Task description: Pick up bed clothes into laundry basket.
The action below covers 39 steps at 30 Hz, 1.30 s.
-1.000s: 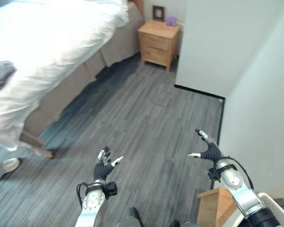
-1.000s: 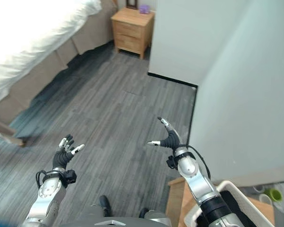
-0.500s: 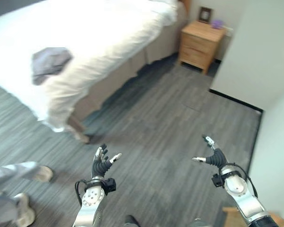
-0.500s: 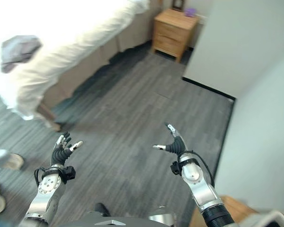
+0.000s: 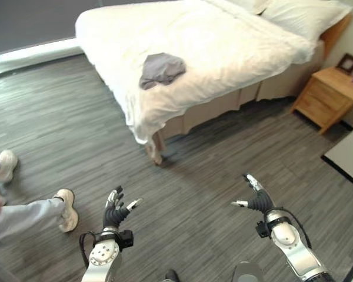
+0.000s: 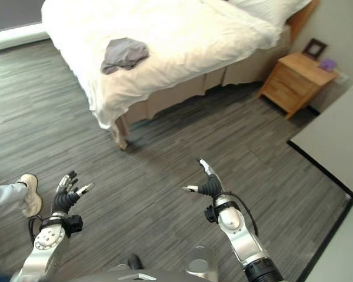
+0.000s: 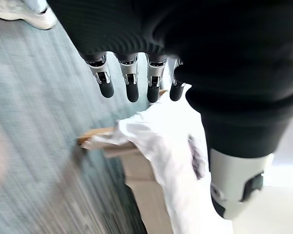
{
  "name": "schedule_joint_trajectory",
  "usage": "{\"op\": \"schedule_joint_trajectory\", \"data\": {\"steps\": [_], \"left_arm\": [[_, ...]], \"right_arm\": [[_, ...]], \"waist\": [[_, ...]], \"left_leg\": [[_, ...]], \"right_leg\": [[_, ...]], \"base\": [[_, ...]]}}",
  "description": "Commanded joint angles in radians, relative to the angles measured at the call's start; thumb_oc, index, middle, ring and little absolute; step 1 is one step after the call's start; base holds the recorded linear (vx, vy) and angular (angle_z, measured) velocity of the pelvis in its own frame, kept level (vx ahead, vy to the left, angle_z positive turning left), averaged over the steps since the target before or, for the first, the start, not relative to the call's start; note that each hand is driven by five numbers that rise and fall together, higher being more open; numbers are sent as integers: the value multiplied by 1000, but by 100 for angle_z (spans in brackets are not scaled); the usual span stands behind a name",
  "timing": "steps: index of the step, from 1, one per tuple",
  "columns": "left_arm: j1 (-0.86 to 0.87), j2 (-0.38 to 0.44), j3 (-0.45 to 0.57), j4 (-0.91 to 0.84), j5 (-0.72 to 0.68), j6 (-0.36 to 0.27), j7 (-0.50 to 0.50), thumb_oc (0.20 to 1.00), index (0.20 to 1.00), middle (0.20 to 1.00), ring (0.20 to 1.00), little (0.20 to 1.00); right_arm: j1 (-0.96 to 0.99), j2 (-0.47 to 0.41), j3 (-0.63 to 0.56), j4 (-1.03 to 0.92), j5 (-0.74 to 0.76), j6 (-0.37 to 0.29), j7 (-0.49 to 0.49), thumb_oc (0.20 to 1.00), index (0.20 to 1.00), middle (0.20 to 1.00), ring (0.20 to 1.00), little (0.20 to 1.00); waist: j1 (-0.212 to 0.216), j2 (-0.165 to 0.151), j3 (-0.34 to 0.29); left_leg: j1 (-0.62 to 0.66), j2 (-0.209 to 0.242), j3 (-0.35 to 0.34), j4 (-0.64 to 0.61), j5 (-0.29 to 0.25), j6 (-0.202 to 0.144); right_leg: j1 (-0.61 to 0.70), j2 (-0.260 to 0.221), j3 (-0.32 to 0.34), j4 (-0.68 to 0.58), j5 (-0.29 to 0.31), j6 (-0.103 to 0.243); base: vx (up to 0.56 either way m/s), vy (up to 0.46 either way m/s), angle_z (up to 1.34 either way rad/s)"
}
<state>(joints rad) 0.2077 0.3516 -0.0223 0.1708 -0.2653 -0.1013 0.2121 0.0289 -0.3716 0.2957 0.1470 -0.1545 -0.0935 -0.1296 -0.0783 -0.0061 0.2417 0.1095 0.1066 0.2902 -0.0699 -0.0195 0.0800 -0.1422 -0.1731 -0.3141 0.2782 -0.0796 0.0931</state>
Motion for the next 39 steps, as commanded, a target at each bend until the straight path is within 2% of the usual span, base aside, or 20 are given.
{"op": "schedule_joint_trajectory", "data": {"steps": [1, 3, 5, 7, 8, 10, 12, 13, 14, 15, 16, 17, 18, 19, 20, 22, 24, 26, 33, 39], "left_arm": [[-38, 75, 45, -80, 41, -52, -3, 1000, 1000, 1000, 1000, 1000], [-51, 80, 37, -74, 40, -55, -8, 1000, 1000, 1000, 1000, 1000], [-69, 80, 26, -64, 55, -56, -15, 1000, 1000, 1000, 1000, 1000], [-90, 83, 19, -53, 70, -56, -14, 1000, 1000, 1000, 1000, 1000], [-95, 82, 13, -51, 75, -57, -17, 1000, 1000, 1000, 1000, 1000], [-122, 73, -8, -52, 65, -63, -8, 1000, 1000, 1000, 1000, 1000], [-129, 65, -19, -46, 51, -66, -3, 1000, 1000, 1000, 1000, 1000], [-139, 69, -26, -48, 38, -74, 1, 1000, 1000, 1000, 1000, 1000], [-141, 68, -27, -48, 37, -75, 0, 1000, 1000, 1000, 1000, 1000], [-141, 75, -24, -59, 30, -83, 6, 1000, 1000, 1000, 1000, 1000], [-143, 74, -25, -60, 30, -84, 6, 1000, 1000, 1000, 1000, 1000], [-145, 77, -17, -60, 28, -88, 18, 1000, 1000, 1000, 1000, 1000], [-146, 78, -11, -60, 29, -90, 24, 1000, 1000, 1000, 1000, 1000], [-152, 83, -5, -59, 22, -96, 38, 1000, 1000, 1000, 1000, 1000], [-146, 87, -1, -56, 19, -91, 33, 1000, 1000, 1000, 1000, 1000], [-134, 96, 6, -60, 30, -81, 25, 1000, 1000, 1000, 1000, 1000], [-132, 96, 7, -63, 29, -87, 26, 1000, 1000, 1000, 1000, 1000], [-128, 103, 23, -55, 26, -96, 43, 1000, 1000, 1000, 1000, 1000], [25, 67, 2, -227, 129, -69, -26, 1000, 1000, 1000, 1000, 1000], [32, 132, -1, -237, 139, -64, -25, 1000, 1000, 1000, 1000, 1000]], "right_arm": [[-127, 1, -9, -2, -29, -41, -58, 1000, 1000, 1000, 1000, 1000], [-156, -13, -13, 3, -39, -32, -69, 1000, 1000, 1000, 1000, 1000], [-174, -19, -14, 27, -57, -29, -80, 1000, 1000, 1000, 1000, 1000], [-182, -26, -17, 41, -72, -27, -92, 1000, 1000, 1000, 1000, 1000], [-189, -35, -20, 46, -82, -26, -97, 1000, 1000, 1000, 1000, 1000], [-191, -67, -21, 37, -86, -30, -100, 1000, 1000, 1000, 1000, 1000], [-202, -82, -24, 37, -81, -30, -102, 1000, 1000, 1000, 1000, 1000], [-239, -105, -19, 49, -80, -26, -116, 1000, 1000, 1000, 1000, 1000], [-241, -106, -20, 50, -79, -26, -117, 1000, 1000, 1000, 1000, 1000], [-259, -117, -17, 37, -75, -29, -120, 1000, 1000, 1000, 1000, 1000], [-260, -119, -18, 37, -74, -28, -120, 1000, 1000, 1000, 1000, 1000], [-279, -129, -26, 14, -68, -32, -128, 1000, 1000, 1000, 1000, 1000], [-292, -131, -22, 15, -76, -35, -134, 1000, 1000, 1000, 1000, 1000], [-314, -137, -10, 21, -82, -40, -145, 1000, 1000, 1000, 1000, 1000], [-332, -132, 3, 29, -84, -32, -143, 1000, 1000, 1000, 1000, 1000], [-354, -115, 26, 31, -87, -30, -135, 1000, 1000, 1000, 1000, 1000], [-370, -110, 34, 48, -87, -30, -135, 1000, 1000, 1000, 1000, 1000], [-410, -89, 59, 159, -80, -19, -142, 1000, 1000, 1000, 1000, 1000], [-314, -46, 58, 144, -89, -37, -116, 1000, 1000, 1000, 1000, 1000], [-343, 5, 77, 175, -84, -22, -115, 1000, 1000, 1000, 1000, 1000]], "waist": [[-15, -53, 15], [-24, -69, 14], [-35, -83, 6], [-46, -82, -13], [-53, -89, -19], [-76, -76, -46], [-82, -80, -41], [-86, -78, -45], [-86, -85, -41], [-82, -85, -42], [-82, -92, -39], [-57, -121, -19], [-49, -132, -9], [-44, -139, -2], [-32, -129, -1], [3, -131, 6], [15, -135, 10], [68, -90, 13], [96, -93, -28], [94, -113, 20]], "left_leg": [[45, -60, 0, -17, -79, -98], [60, -88, -28, -17, -102, -102], [102, -113, -45, -17, -138, -103], [144, -121, -54, -17, -184, -108], [159, -130, -42, -17, -189, -109], [215, -127, -66, -5, -213, -136], [194, -121, -48, 62, -199, -158], [156, -79, -4, 208, -168, -215], [145, -87, 5, 217, -159, -212], [111, -49, 17, 329, -124, -255], [95, -54, 25, 345, -117, -252], [-66, -5, 25, 613, -21, -328], [-115, 56, 56, 661, -7, -332], [-120, 145, 98, 632, -20, -309], [-109, 171, 109, 582, -75, -286], [-134, 109, 59, 452, -131, -232], [-149, 81, 43, 377, -88, -216], [-191, 150, -2, 64, 96, -240], [-138, 103, 34, -17, 102, -209], [-72, 52, 71, -17, 44, -144]], "right_leg": [[12, -24, 24, -105, 92, 54], [-17, -3, 30, -219, 166, 71], [-50, 4, -49, -267, 224, 87], [-43, 20, -120, -279, 222, 100], [-30, 14, -174, -285, 217, 80], [19, 61, -154, -321, 151, 36], [39, 51, -185, -332, 159, 16], [95, 61, -186, -356, 144, 11], [89, 49, -202, -354, 160, 3], [118, 61, -182, -362, 138, -2], [111, 50, -199, -364, 155, -12], [148, 40, -184, -365, 118, -39], [167, 34, -184, -365, 103, -40], [182, 27, -189, -365, 97, -31], [201, 32, -165, -365, 75, -17], [209, 24, -128, -365, 72, -4], [200, 10, -128, -365, 87, -4], [247, 9, -98, -365, 51, 21], [273, -15, -75, -363, 78, 54], [118, -110, -17, 20, 127, 105]], "base": [[228, -9, 118], [389, -6, 141], [496, 21, 90], [404, 20, 52], [382, -14, 31], [482, -30, 78], [302, -46, 44], [271, -47, 8], [359, -71, 6], [38, -37, -14], [170, -127, -49], [47, -105, -60], [205, -95, -52], [285, 27, -22], [335, 99, -17], [240, 149, -33], [111, 186, -59], [302, 371, -35], [229, 206, -15], [127, 216, -16]]}}
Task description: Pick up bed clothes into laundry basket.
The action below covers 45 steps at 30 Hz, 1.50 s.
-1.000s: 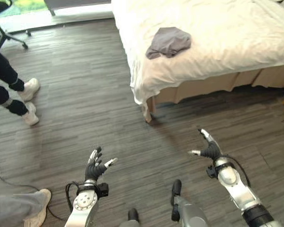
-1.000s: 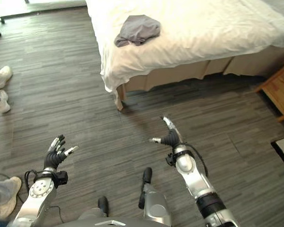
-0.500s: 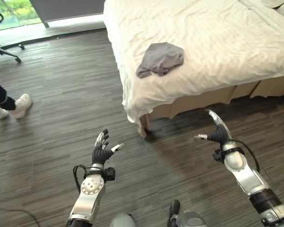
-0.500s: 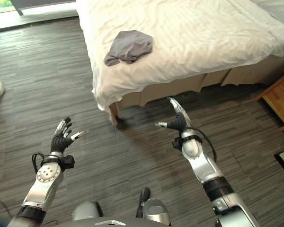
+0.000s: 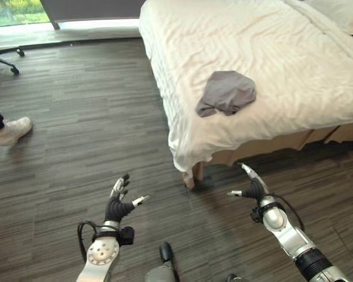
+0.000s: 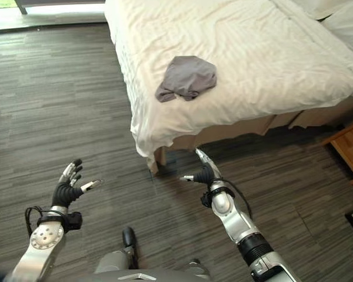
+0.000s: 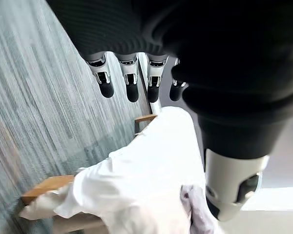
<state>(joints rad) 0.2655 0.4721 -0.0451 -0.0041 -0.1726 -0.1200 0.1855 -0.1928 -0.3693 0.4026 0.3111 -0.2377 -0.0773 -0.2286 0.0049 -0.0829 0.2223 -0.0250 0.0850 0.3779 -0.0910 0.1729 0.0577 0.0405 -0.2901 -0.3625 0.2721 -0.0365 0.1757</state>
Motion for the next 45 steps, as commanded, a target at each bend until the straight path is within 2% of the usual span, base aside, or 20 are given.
{"op": "schedule_joint_trajectory", "data": {"steps": [1, 6, 7, 9, 10, 11, 14, 16, 18, 19, 20, 21, 23, 26, 27, 28, 29, 30, 37, 45], "left_arm": [[-31, 20, 11, -41, 53, -42, 0, 1000, 1000, 1000, 1000, 1000], [-19, 44, 13, -32, 44, -53, -25, 1000, 1000, 1000, 1000, 1000], [-9, 59, 23, -43, 39, -65, -32, 1000, 1000, 1000, 1000, 1000], [-4, 61, 24, -41, 43, -64, -40, 1000, 1000, 1000, 1000, 1000], [-3, 61, 25, -41, 43, -64, -40, 1000, 1000, 1000, 1000, 1000], [-129, 71, 11, 92, 8, -70, 27, 1000, 1000, 1000, 1000, 1000], [-144, 68, 17, 79, 20, -82, 28, 1000, 1000, 1000, 1000, 1000], [-172, 42, 18, 95, -9, -89, 44, 1000, 1000, 1000, 1000, 1000], [-192, 30, 11, 86, -38, -101, 54, 1000, 1000, 1000, 1000, 1000], [-193, 30, 11, 86, -38, -101, 54, 1000, 1000, 1000, 1000, 1000], [-212, 22, 3, 85, -56, -105, 65, 1000, 1000, 1000, 1000, 1000], [-224, 16, -3, 89, -56, -106, 70, 1000, 1000, 1000, 1000, 1000], [-230, 12, -6, 85, -57, -113, 76, 1000, 1000, 1000, 1000, 1000], [-226, 5, -9, 85, -45, -113, 87, 1000, 1000, 1000, 1000, 1000], [-223, 6, -9, 90, -42, -110, 86, 1000, 1000, 1000, 1000, 1000], [-217, 13, -4, 108, -46, -108, 93, 1000, 1000, 1000, 1000, 1000], [-216, 12, -3, 109, -46, -109, 93, 1000, 1000, 1000, 1000, 1000], [-205, 28, 0, 121, -34, -93, 95, 1000, 1000, 1000, 1000, 1000], [-216, 53, -45, 147, -33, -100, 49, 1000, 1000, 1000, 1000, 1000], [-267, 112, -87, 171, -62, -121, 1, 1000, 1000, 1000, 1000, 1000]], "right_arm": [[-123, 6, -25, 18, 1, -42, -16, 1000, 1000, 1000, 1000, 1000], [-139, -12, -21, 27, -7, -44, -17, 1000, 1000, 1000, 1000, 1000], [-167, -24, -15, 35, -14, -44, -18, 1000, 1000, 1000, 1000, 1000], [-194, -23, -6, 46, -26, -38, -22, 1000, 1000, 1000, 1000, 1000], [-194, -22, -5, 48, -26, -38, -23, 1000, 1000, 1000, 1000, 1000], [-224, 0, 18, 69, -22, -25, -30, 1000, 1000, 1000, 1000, 1000], [-248, -14, 29, 46, -73, -9, -59, 1000, 1000, 1000, 1000, 1000], [-259, -28, 29, 40, -83, -9, -68, 1000, 1000, 1000, 1000, 1000], [-288, -52, 33, 35, -101, -6, -79, 1000, 1000, 1000, 1000, 1000], [-289, -52, 33, 35, -101, -6, -79, 1000, 1000, 1000, 1000, 1000], [-319, -70, 31, 29, -120, 2, -106, 1000, 1000, 1000, 1000, 1000], [-340, -80, 25, 25, -128, 7, -122, 1000, 1000, 1000, 1000, 1000], [-391, -98, 23, 16, -163, 9, -149, 1000, 1000, 1000, 1000, 1000], [-477, -97, 56, 18, -218, 17, -156, 1000, 1000, 1000, 1000, 1000], [-505, -93, 69, 30, -229, 19, -154, 1000, 1000, 1000, 1000, 1000], [-559, -65, 101, 49, -236, 22, -143, 1000, 1000, 1000, 1000, 1000], [-561, -64, 104, 51, -236, 22, -144, 1000, 1000, 1000, 1000, 1000], [-570, -38, 119, 48, -279, 29, -140, 1000, 1000, 1000, 1000, 1000], [-638, -9, 181, 165, -329, 46, -136, 1000, 1000, 1000, 1000, 1000], [-882, -92, 251, 534, -317, 90, -142, 1000, 1000, 1000, 1000, 1000]], "waist": [[3, -31, 49], [0, -15, 39], [1, -18, 36], [2, -23, 34], [2, -20, 35], [-26, -16, 34], [-44, -29, 11], [-54, -27, -7], [-60, -35, -4], [-62, -34, -3], [-54, -47, 12], [-49, -50, 22], [-29, -62, 39], [-13, -65, 38], [-7, -59, 34], [5, -31, 15], [5, -31, 17], [4, -19, 3], [0, -37, -6], [21, -39, 5]], "left_leg": [[69, 58, -33, 4, -163, -110], [68, 41, -45, 4, -178, -109], [74, 33, -44, 4, -193, -114], [92, 24, -41, 4, -215, -118], [97, 27, -41, 4, -222, -118], [123, 21, -28, 4, -239, -123], [161, 0, -40, 4, -281, -125], [204, 0, -35, 4, -285, -132], [170, 21, -29, 145, -306, -166], [162, 25, -32, 160, -313, -167], [76, 63, -36, 365, -289, -203], [24, 95, -50, 467, -268, -221], [-40, 120, -63, 547, -233, -226], [-65, 116, -66, 432, -266, -198], [-42, 112, -64, 367, -250, -193], [-6, 124, -65, 175, -204, -187], [6, 121, -60, 159, -196, -187], [59, 126, -54, 56, -153, -188], [91, 95, -28, 4, -146, -172], [52, 82, -27, 4, -147, -174]], "right_leg": [[-121, 42, 71, 56, 70, 9], [-137, 97, 87, -72, 40, -18], [-147, 97, 56, -187, 71, -18], [-181, 88, 21, -255, 120, -7], [-173, 91, 20, -262, 121, -4], [-205, 101, 28, -290, 155, 7], [-164, 112, 48, -347, 166, -10], [-127, 111, 16, -349, 160, -18], [-81, 113, 0, -355, 132, -41], [-81, 114, -3, -355, 132, -42], [-38, 118, -12, -359, 97, -76], [-22, 128, -20, -359, 78, -95], [1, 133, -23, -359, 53, -109], [6, 127, -9, -359, 45, -89], [8, 127, 0, -359, 43, -84], [19, 141, 3, -359, 24, -69], [22, 140, 6, -359, 24, -68], [34, 143, -8, -359, 35, -69], [14, 129, 10, -338, 65, -58], [-10, 102, 1, -346, 80, -33]], "base": [[180, 101, 4], [158, 15, 20], [249, -46, 17], [261, -50, 8], [294, -9, 0], [324, -12, 4], [310, -44, 34], [316, -114, 27], [192, -143, 15], [153, -190, 25], [131, -184, 7], [189, -224, 0], [164, -90, -21], [180, 84, -16], [284, 272, -15], [234, 223, -21], [311, 263, -36], [119, 98, -42], [96, 67, 1], [55, 11, 10]]}}
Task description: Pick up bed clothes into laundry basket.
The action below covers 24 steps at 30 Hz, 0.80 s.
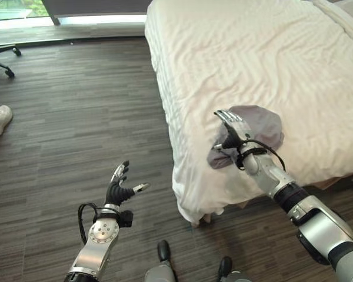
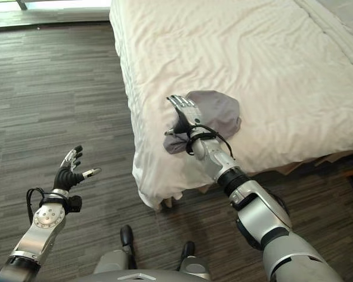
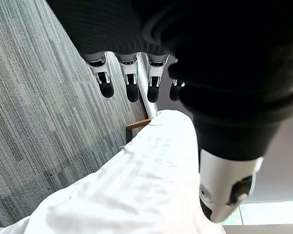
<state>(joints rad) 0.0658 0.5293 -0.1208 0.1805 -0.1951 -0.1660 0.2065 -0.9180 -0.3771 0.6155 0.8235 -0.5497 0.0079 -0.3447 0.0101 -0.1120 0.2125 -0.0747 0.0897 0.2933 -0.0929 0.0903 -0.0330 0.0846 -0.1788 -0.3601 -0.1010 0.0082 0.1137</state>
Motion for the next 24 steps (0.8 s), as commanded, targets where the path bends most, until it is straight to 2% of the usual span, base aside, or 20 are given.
{"op": "schedule_joint_trajectory", "data": {"steps": [1, 6, 9, 10, 19, 20, 21, 24], "left_arm": [[-79, 66, -13, -10, -38, -77, -24, 1000, 1000, 1000, 1000, 1000], [-124, 88, -17, 2, -42, -80, -32, 1000, 1000, 1000, 1000, 1000], [-140, 89, -24, 12, -41, -80, -32, 1000, 1000, 1000, 1000, 1000], [-161, 89, -38, 20, -41, -78, -31, 1000, 1000, 1000, 1000, 1000], [-238, 59, -72, 33, -49, -82, -17, 1000, 1000, 1000, 1000, 1000], [-248, 51, -77, 43, -48, -82, -14, 1000, 1000, 1000, 1000, 1000], [-248, 49, -77, 48, -42, -81, -10, 1000, 1000, 1000, 1000, 1000], [-244, 44, -72, 50, -41, -82, -11, 1000, 1000, 1000, 1000, 1000]], "right_arm": [[-187, -100, 53, 58, -6, 12, -21, 1000, 1000, 1000, 1000, 1000], [-274, -179, 91, 139, 1, 29, -11, 1000, 1000, 1000, 1000, 1000], [-283, -189, 93, 140, 8, 33, -8, 1000, 1000, 1000, 1000, 1000], [-280, -193, 86, 142, 17, 39, -11, 1000, 1000, 1000, 1000, 1000], [-199, -139, 56, 123, 37, 52, -15, 1000, 1000, 1000, 1000, 1000], [-181, -119, 58, 127, 40, 52, -7, 501, 501, 501, 501, 501], [-167, -107, 60, 124, 41, 49, -3, 200, 200, 200, 200, 200], [-137, -89, 65, 127, 46, 47, 22, 200, 200, 200, 200, 200]], "waist": [[19, -7, 22], [20, 16, 50], [18, 29, 63], [14, 48, 80], [0, 112, 131], [-2, 117, 136], [-4, 121, 137], [-5, 130, 137]], "left_leg": [[89, 77, 56, 6, -61, -85], [30, 71, 49, 6, -43, -89], [3, 68, 46, 6, -35, -89], [-17, 64, 45, 6, -29, -89], [-76, 57, 50, 6, -11, -90], [-81, 56, 49, 6, -8, -90], [-85, 58, 47, 6, -6, -91], [-91, 58, 49, 6, -3, -93]], "right_leg": [[-65, -12, -2, 27, 38, 32], [-117, -26, -1, 27, 53, 41], [-142, -32, 6, 27, 60, 44], [-169, -37, 13, 27, 70, 47], [-246, -51, 40, 28, 98, 55], [-249, -53, 41, 28, 100, 55], [-252, -54, 39, 27, 100, 55], [-253, -57, 36, 23, 101, 55]], "base": [[0, 0, 0], [-24, -24, 0], [-52, -9, -1], [-56, 13, -1], [-33, 2, -4], [-15, -15, -11], [-5, -25, -10], [1, -20, -3]]}}
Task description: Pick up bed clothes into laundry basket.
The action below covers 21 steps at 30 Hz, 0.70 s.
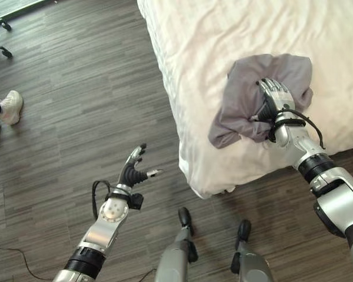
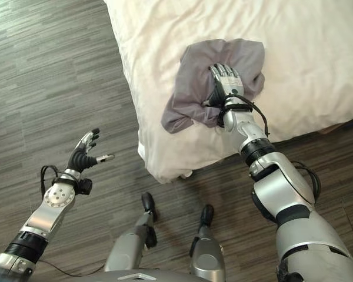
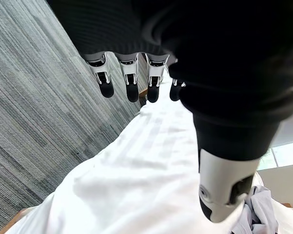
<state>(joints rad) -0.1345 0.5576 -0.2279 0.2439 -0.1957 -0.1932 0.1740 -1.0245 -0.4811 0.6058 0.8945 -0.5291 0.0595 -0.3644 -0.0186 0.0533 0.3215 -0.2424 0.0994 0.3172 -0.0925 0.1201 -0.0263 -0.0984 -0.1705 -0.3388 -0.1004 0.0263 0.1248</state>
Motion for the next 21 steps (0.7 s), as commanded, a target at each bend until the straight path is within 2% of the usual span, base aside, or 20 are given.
{"op": "schedule_joint_trajectory", "data": {"steps": [1, 3, 4, 8, 10, 12, 13, 14, 18, 21], "left_arm": [[-39, 14, 37, -17, -39, -58, 22, 1000, 1000, 1000, 1000, 1000], [-32, 17, 44, -20, -37, -59, 22, 1000, 1000, 1000, 1000, 1000], [11, 62, 93, -39, -104, -88, -22, 1000, 1000, 1000, 1000, 1000], [26, 69, 111, -141, -107, -72, 6, 1000, 1000, 1000, 1000, 1000], [7, 89, 112, -181, -104, -74, 0, 1000, 1000, 1000, 1000, 1000], [0, 103, 109, -195, -108, -70, -13, 1000, 1000, 1000, 1000, 1000], [0, 103, 108, -195, -108, -70, -13, 1000, 1000, 1000, 1000, 1000], [9, 116, 115, -205, -105, -62, -20, 1000, 1000, 1000, 1000, 1000], [42, 131, 137, -210, -104, -46, -33, 1000, 1000, 1000, 1000, 1000], [49, 137, 144, -225, -103, -43, -39, 1000, 1000, 1000, 1000, 1000]], "right_arm": [[-31, 18, 76, 59, 26, -5, 44, 200, 200, 200, 200, 200], [-48, 23, 76, 66, 27, -2, 47, 200, 200, 200, 200, 200], [-68, 4, 71, 75, 33, -1, 44, 200, 200, 200, 200, 200], [-112, -36, 67, 67, 37, -8, 55, 200, 200, 200, 200, 200], [-146, -91, 40, 79, 98, -13, 31, 200, 200, 200, 200, 200], [-146, -109, 22, 65, 126, -16, 23, 200, 200, 200, 200, 200], [-145, -109, 21, 64, 126, -15, 23, 200, 200, 200, 200, 200], [-130, -135, -6, 22, 150, -17, 14, 200, 200, 200, 200, 200], [-77, -146, -57, -74, 168, -23, 12, 200, 200, 200, 200, 200], [-30, -147, -93, -130, 176, -20, 13, 200, 200, 200, 200, 200]], "waist": [[22, -34, 26], [22, -35, 19], [33, -30, 14], [28, -49, -1], [18, -88, -26], [6, -113, -40], [8, -115, -38], [-11, -140, -51], [-60, -193, -76], [-104, -221, -94]], "left_leg": [[76, 50, 26, 5, -32, -101], [78, 52, 28, 5, -34, -102], [79, 53, 27, 5, -33, -103], [95, 53, 31, 5, -44, -101], [136, 53, 45, 5, -66, -95], [157, 51, 56, 5, -80, -89], [159, 50, 57, 5, -80, -89], [188, 49, 80, 5, -94, -82], [240, 44, 119, 5, -117, -72], [269, 43, 148, 5, -129, -67]], "right_leg": [[-70, -66, 12, 20, 82, 44], [-68, -66, 9, 17, 82, 45], [-64, -66, 7, 15, 83, 46], [-47, -68, 2, 13, 80, 49], [-19, -68, 12, 13, 84, 58], [-11, -68, 23, 13, 98, 66], [-10, -68, 25, 13, 98, 66], [-1, -67, 43, 14, 115, 74], [14, -66, 78, 18, 160, 88], [19, -68, 98, 22, 191, 99]], "base": [[0, 0, 0], [1, 5, 2], [11, 20, 4], [17, 23, 7], [49, 87, 19], [41, 68, -1], [34, 118, -15], [41, 117, -27], [39, 129, -37], [12, 124, -36]]}}
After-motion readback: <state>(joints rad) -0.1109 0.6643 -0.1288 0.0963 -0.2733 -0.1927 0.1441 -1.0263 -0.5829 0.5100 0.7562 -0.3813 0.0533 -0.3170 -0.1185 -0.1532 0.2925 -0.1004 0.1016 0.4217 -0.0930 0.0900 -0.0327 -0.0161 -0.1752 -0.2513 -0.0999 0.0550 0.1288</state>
